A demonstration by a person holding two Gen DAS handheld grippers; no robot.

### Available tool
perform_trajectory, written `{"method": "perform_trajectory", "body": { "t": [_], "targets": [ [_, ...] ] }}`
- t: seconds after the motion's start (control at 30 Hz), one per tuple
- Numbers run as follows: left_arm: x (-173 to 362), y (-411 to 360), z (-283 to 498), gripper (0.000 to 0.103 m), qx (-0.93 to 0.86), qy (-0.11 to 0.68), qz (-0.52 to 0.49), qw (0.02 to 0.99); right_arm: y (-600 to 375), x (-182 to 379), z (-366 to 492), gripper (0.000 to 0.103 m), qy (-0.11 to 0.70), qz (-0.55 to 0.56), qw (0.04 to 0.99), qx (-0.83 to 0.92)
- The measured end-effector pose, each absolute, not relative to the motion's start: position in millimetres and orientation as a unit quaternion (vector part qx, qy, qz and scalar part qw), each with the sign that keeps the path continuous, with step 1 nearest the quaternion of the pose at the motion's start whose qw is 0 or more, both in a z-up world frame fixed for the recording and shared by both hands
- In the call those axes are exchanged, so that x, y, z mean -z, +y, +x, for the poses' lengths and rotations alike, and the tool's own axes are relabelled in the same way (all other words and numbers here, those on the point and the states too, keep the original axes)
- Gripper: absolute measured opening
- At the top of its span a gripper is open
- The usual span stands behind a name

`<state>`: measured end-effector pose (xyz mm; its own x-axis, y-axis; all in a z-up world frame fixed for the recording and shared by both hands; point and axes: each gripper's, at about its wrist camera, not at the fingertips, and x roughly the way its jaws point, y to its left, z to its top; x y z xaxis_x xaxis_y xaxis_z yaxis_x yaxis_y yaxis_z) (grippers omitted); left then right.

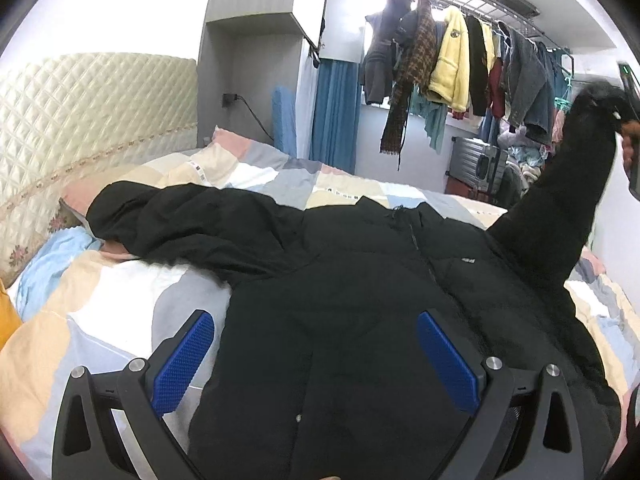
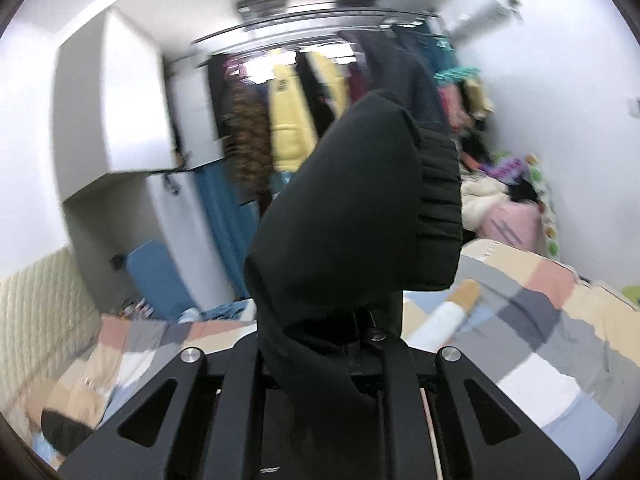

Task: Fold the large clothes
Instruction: 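Carry the sleeve across the jacket front toward the left gripper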

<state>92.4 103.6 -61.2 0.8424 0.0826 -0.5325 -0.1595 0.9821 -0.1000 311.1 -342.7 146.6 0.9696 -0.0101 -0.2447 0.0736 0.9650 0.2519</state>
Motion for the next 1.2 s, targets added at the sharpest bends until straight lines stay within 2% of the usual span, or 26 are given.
{"method": "perform_trajectory", "body": {
  "t": [0.23, 0.47, 0.63, 0.87, 0.93, 1.2],
  "targets": [
    [69.0, 115.7, 93.5, 0.102, -0.078, 0.275, -0.061, 0.956, -203.7, -105.6, 309.2, 0.015, 0.128, 0.011, 0.990, -0.067],
    [72.6, 129.7, 95.2, 0.102, -0.088, 0.269, -0.076, 0.956, -87.5, -6.1, 309.2, 0.014, 0.196, -0.051, 0.963, -0.175],
    [76.7, 137.5, 98.2, 0.102, -0.089, 0.270, -0.089, 0.954, -26.9, 68.0, 300.1, 0.014, 0.246, -0.109, 0.940, -0.211],
    [86.2, 141.1, 106.6, 0.102, -0.085, 0.284, -0.103, 0.949, -0.8, 149.3, 313.7, 0.014, 0.320, -0.162, 0.905, -0.228],
    [89.0, 141.4, 110.5, 0.102, -0.082, 0.289, -0.107, 0.948, 3.6, 159.7, 317.1, 0.014, 0.331, -0.170, 0.898, -0.235],
    [92.0, 142.3, 113.1, 0.102, -0.073, 0.291, -0.118, 0.947, -2.1, 144.9, 318.2, 0.015, 0.351, -0.173, 0.886, -0.248]
  ]
}}
